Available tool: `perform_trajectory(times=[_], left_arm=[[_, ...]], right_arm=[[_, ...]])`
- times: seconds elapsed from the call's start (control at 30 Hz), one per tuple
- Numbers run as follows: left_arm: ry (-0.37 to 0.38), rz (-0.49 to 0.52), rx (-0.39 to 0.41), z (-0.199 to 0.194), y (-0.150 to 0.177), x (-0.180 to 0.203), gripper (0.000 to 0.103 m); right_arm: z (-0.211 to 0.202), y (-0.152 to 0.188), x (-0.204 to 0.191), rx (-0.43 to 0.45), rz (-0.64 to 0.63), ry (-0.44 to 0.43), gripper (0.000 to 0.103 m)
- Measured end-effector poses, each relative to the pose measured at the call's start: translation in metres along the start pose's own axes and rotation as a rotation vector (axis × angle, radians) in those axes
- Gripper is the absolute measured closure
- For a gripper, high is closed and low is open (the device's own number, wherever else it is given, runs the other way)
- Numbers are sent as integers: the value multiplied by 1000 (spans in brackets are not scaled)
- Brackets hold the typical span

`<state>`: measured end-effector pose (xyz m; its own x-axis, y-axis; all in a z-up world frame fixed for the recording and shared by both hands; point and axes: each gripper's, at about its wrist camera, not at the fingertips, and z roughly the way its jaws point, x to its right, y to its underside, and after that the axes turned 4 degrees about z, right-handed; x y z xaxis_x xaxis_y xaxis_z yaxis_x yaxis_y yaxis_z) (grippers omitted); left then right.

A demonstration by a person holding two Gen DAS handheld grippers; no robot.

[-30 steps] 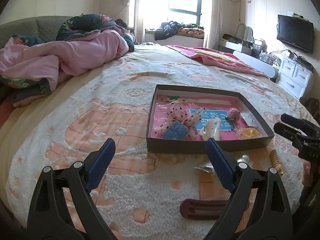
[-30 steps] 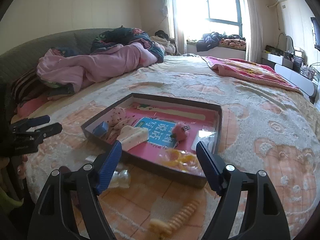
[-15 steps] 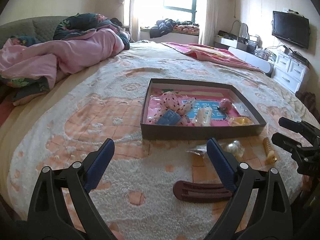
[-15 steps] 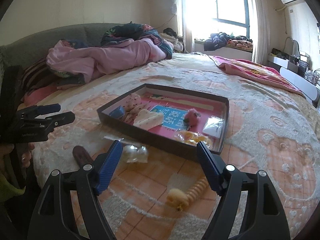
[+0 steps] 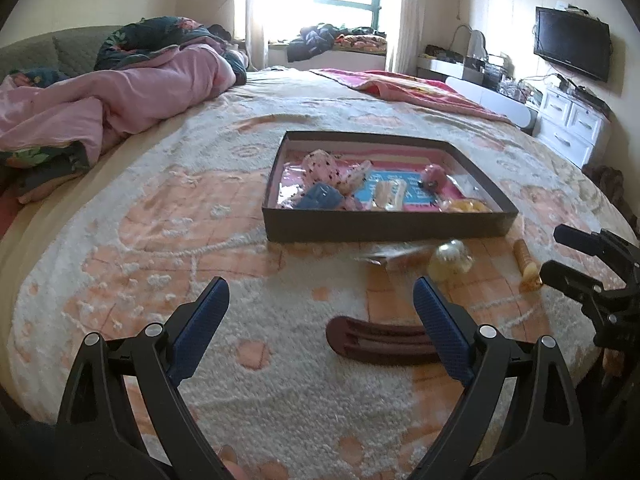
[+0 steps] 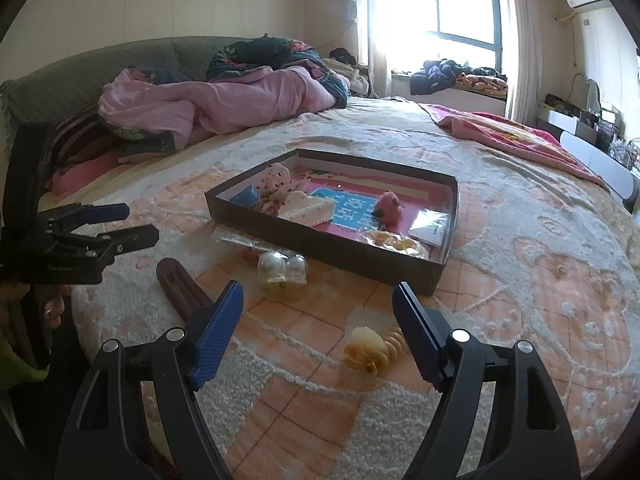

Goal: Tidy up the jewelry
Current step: 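Move the left gripper to the dark brown claw clip while the right moves to the pearl earring bag, then grasp the dark brown claw clip with the left gripper while the right grasps the pearl earring bag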

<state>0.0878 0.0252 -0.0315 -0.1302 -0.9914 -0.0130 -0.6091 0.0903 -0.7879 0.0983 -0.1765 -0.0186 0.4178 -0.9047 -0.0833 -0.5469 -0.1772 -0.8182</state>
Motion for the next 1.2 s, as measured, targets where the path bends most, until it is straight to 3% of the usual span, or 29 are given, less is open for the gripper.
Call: perform_trajectory(times=[0.4, 0.73, 0.93, 1.1, 1.2], left_arm=[[24, 32, -45, 8, 13, 15, 18], [44, 26, -106, 33, 23, 16, 19], [100, -28, -150, 47, 27, 10, 33], [135, -27, -152, 48, 26, 15, 63], [118, -8, -146, 44, 25, 19, 75]], right_arm=[[-7, 11, 6, -12, 29, 29, 29], [4, 6, 1, -24, 13, -1, 29], [21, 0, 2, -51, 27, -14, 29], [35, -6, -5, -71, -7, -17, 32], [45, -10, -7, -88, -19, -24, 36]])
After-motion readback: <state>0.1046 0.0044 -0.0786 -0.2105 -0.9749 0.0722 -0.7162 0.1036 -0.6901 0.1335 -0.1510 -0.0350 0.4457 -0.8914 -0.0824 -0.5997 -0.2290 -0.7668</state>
